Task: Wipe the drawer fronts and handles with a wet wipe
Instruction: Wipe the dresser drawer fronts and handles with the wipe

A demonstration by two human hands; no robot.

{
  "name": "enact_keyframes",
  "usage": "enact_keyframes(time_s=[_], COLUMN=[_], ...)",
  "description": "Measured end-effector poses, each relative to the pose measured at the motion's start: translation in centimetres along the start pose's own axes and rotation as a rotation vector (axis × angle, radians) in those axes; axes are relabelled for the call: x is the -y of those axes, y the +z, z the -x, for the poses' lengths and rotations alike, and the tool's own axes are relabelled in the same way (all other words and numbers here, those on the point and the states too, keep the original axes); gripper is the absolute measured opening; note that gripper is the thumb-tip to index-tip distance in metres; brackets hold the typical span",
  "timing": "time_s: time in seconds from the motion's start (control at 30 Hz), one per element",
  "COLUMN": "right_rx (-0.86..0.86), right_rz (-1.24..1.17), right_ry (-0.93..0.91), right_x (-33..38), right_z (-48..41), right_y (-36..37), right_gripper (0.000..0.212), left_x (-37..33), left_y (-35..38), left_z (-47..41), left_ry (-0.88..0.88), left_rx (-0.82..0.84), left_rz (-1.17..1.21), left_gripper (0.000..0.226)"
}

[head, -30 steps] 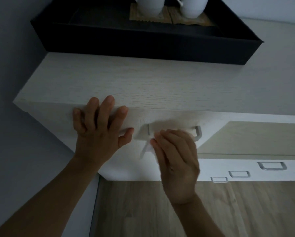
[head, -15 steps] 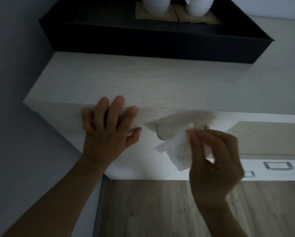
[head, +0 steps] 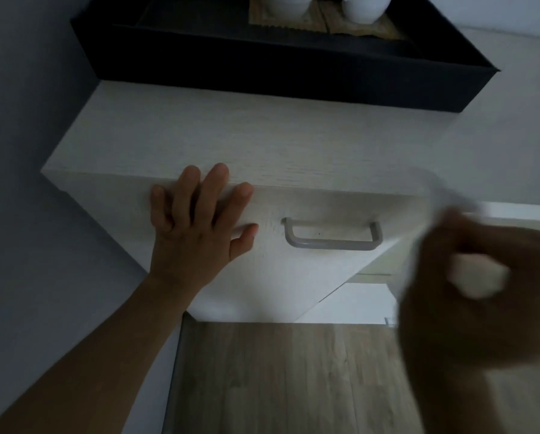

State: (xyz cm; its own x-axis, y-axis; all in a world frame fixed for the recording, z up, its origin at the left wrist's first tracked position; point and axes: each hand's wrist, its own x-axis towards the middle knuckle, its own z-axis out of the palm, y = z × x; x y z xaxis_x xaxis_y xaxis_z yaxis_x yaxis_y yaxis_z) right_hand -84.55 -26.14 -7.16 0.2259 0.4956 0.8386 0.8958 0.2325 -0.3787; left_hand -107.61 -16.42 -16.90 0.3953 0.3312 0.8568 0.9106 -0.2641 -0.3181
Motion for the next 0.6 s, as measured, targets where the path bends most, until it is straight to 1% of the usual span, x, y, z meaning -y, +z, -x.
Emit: enact_keyframes(time_s=[0.03, 0.07, 0.1, 0.13, 0.17, 0.2, 0.3, 0.37, 0.43, 0.5, 0.57, 0.6], right_rx=[-0.019, 0.003, 0.094, 0.174, 0.231, 0.258, 0.307, 0.35, 0.342, 0.27, 0.217, 0.195], right_rz=[-0.012, -0.074, -0.122, -0.164, -0.203, -0.193, -0.181, -0.17, -0.111, -0.04, -0.051, -0.086], right_ry=[-0.091, -0.169, -0.227, -0.288, -0.311, -0.34, -0.4, -0.493, -0.629, -0.711, -0.734, -0.743], right_x=[0.9, 1.3, 1.5, 2.0, 1.2, 1.0, 0.0, -1.4, -3.3, -4.5, -4.4, -4.0], right_z=[1.0, 1.9, 3.1, 4.1, 4.3, 4.8, 4.9, 4.3, 3.3, 2.7, 2.6, 2.6], right_y=[1.4, 2.5, 3.5, 4.5, 4.5, 4.6, 3.9, 3.9, 3.9, 4.3, 5.0, 5.5], right_gripper=[0.016, 0.011, 0.012, 0.018, 0.025, 0.029, 0.027, 0.02, 0.031, 0.04, 0.039, 0.032], left_x=[0.0, 0.0, 0.0, 0.0, 0.0, 0.0, 0.0, -0.1, -0.1, -0.1, 0.0, 0.0], left_y=[0.0, 0.0, 0.0, 0.0, 0.0, 0.0, 0.0, 0.0, 0.0, 0.0, 0.0, 0.0], left_z=[0.0, 0.0, 0.0, 0.1, 0.1, 0.1, -0.1, 0.0, 0.1, 0.1, 0.1, 0.1], left_ry=[-0.002, -0.005, -0.007, -0.006, -0.004, -0.003, -0.011, -0.012, -0.014, -0.011, -0.009, -0.011], left_rx=[-0.001, -0.003, -0.007, -0.011, -0.013, -0.012, -0.01, -0.008, -0.005, -0.003, -0.001, -0.001], left_rz=[-0.006, -0.01, -0.009, -0.006, -0.003, -0.004, 0.005, 0.005, 0.006, 0.006, 0.007, 0.009], left_gripper=[0.081, 0.081, 0.081, 0.08, 0.08, 0.081, 0.082, 0.082, 0.082, 0.082, 0.082, 0.082])
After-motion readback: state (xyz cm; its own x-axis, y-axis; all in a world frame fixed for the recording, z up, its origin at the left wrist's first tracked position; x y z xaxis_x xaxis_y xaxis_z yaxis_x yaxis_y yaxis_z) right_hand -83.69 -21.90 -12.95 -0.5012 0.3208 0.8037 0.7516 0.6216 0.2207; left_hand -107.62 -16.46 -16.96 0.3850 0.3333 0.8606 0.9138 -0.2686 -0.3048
